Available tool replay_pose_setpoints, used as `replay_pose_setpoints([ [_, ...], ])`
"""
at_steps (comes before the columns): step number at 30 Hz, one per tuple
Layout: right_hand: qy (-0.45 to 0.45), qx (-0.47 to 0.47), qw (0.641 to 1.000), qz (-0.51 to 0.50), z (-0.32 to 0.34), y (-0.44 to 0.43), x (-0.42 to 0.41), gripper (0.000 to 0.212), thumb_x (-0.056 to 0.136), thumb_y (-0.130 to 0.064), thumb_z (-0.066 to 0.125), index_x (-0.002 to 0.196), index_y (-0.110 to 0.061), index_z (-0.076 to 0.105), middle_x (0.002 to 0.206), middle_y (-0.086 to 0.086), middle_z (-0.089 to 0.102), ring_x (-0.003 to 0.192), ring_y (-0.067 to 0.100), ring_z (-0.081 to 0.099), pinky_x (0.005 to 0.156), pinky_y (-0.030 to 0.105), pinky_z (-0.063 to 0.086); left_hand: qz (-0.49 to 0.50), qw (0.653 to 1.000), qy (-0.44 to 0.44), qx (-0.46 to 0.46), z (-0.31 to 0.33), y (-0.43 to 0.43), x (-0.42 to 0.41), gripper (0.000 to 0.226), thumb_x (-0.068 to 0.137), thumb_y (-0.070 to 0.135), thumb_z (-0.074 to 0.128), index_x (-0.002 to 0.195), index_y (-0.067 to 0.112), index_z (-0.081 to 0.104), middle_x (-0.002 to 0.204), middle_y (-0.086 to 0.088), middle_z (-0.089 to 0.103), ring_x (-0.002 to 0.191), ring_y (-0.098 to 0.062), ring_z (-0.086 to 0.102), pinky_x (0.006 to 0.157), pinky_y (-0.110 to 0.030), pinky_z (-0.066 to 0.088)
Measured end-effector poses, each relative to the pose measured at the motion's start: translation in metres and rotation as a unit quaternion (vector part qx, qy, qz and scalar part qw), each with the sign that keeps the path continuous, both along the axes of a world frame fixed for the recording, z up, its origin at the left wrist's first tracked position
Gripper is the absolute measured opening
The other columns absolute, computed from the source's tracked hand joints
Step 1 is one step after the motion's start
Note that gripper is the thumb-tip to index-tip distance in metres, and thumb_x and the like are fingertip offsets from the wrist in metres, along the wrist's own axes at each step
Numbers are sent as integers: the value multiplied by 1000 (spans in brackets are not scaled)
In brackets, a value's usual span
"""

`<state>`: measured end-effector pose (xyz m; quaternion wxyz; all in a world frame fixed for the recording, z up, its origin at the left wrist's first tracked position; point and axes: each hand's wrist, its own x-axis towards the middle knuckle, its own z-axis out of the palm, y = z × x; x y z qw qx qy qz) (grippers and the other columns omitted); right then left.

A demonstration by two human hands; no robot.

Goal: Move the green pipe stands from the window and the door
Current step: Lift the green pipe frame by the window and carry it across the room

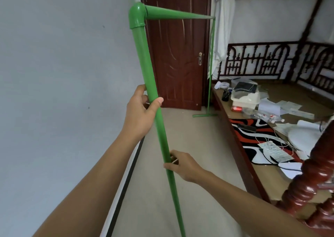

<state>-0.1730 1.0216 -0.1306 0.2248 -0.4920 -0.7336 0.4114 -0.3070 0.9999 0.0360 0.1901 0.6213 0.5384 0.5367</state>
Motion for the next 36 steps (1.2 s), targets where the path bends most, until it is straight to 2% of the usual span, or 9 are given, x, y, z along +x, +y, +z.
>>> replay_pose_setpoints([
  [4,-30,20,999,-5,-2,15,-27,29,88,-38,64,109,-19,64,103,-2,71,91,17,67,80,30,54,-2,1000,-5,7,-7,18,-29,13,85,33,59,94,35,51,88,-9,73,83,-29,71,81,-51,55],
  [7,-32,33,999,-8,-4,24,-53,29,86,-39,65,106,-17,66,102,1,74,90,17,68,79,31,55,6,1000,-8,8,-11,26,-53,13,85,32,60,96,32,52,88,-9,72,83,-29,71,80,-50,55],
  [10,-31,41,999,-2,-4,32,-81,28,86,-38,67,103,-16,68,100,1,75,89,17,69,81,34,56,19,1000,-12,8,-12,31,-79,11,84,34,59,90,39,50,90,-8,72,84,-30,71,81,-51,55],
  [12,-36,49,998,10,-3,38,-102,28,85,-38,67,103,-16,68,100,1,75,88,17,68,77,32,54,30,999,-15,4,-12,34,-98,12,85,32,59,93,36,51,91,-8,72,85,-29,71,82,-50,56],
  [15,-32,55,997,32,0,48,-133,27,86,-37,67,102,-15,68,92,-3,70,82,16,65,65,22,46,57,998,-23,-3,-13,40,-125,16,88,28,59,102,25,53,95,-9,71,85,-27,70,81,-46,57],
  [20,-32,56,996,61,-2,72,-186,30,83,-41,68,99,-16,68,95,2,74,85,20,68,76,34,55,119,993,-2,-24,-22,51,-170,23,89,30,58,108,17,54,96,-15,69,86,-30,69,79,-46,57],
  [25,-25,51,994,98,-5,100,-238,34,82,-45,68,101,-17,66,93,1,73,83,21,68,78,39,57,184,982,-4,-43,-21,68,-210,32,91,29,55,116,10,53,100,-18,68,88,-32,68,81,-47,57],
  [29,-23,42,991,122,-7,118,-271,32,82,-45,68,99,-17,64,94,1,72,83,22,68,79,40,57,216,975,-2,-51,-23,80,-233,29,93,26,51,115,7,51,100,-19,68,89,-33,69,81,-48,57],
  [36,-38,58,989,134,-10,128,-303,35,87,-47,61,105,-17,59,99,2,72,84,24,68,79,41,56,235,970,-4,-55,-24,94,-259,14,95,24,47,105,14,46,94,-8,64,93,-29,68,84,-47,56],
])
